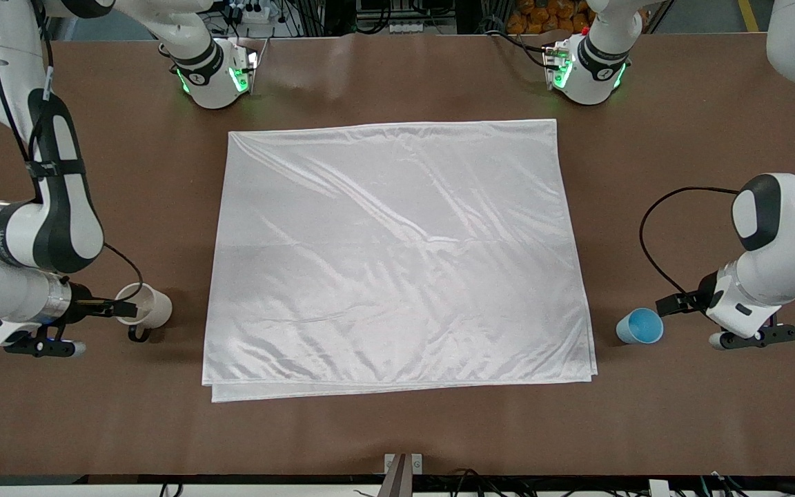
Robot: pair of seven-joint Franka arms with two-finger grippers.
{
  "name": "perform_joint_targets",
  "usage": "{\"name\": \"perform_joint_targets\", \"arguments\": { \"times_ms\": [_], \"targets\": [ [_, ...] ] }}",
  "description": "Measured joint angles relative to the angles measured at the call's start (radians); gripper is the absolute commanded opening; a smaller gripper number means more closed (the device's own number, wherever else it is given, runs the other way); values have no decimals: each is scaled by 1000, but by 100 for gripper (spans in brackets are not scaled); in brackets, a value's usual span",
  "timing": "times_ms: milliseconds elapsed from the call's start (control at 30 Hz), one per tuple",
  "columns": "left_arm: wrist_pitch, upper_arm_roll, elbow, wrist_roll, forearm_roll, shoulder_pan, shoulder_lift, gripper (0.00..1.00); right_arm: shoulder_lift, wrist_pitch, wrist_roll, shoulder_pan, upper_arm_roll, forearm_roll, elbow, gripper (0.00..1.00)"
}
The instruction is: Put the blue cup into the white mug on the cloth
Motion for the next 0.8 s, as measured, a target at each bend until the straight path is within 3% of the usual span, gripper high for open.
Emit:
{"name": "perform_joint_targets", "arguments": {
  "times_ms": [700, 800],
  "targets": [
    [126, 5, -13, -1, 3, 9, 110, 100, 84, 118, 0, 0, 0, 0, 0, 100],
    [129, 6, -13, -1, 3, 12, 115, 100, 97, 139, 0, 0, 0, 0, 0, 91]
  ]
}}
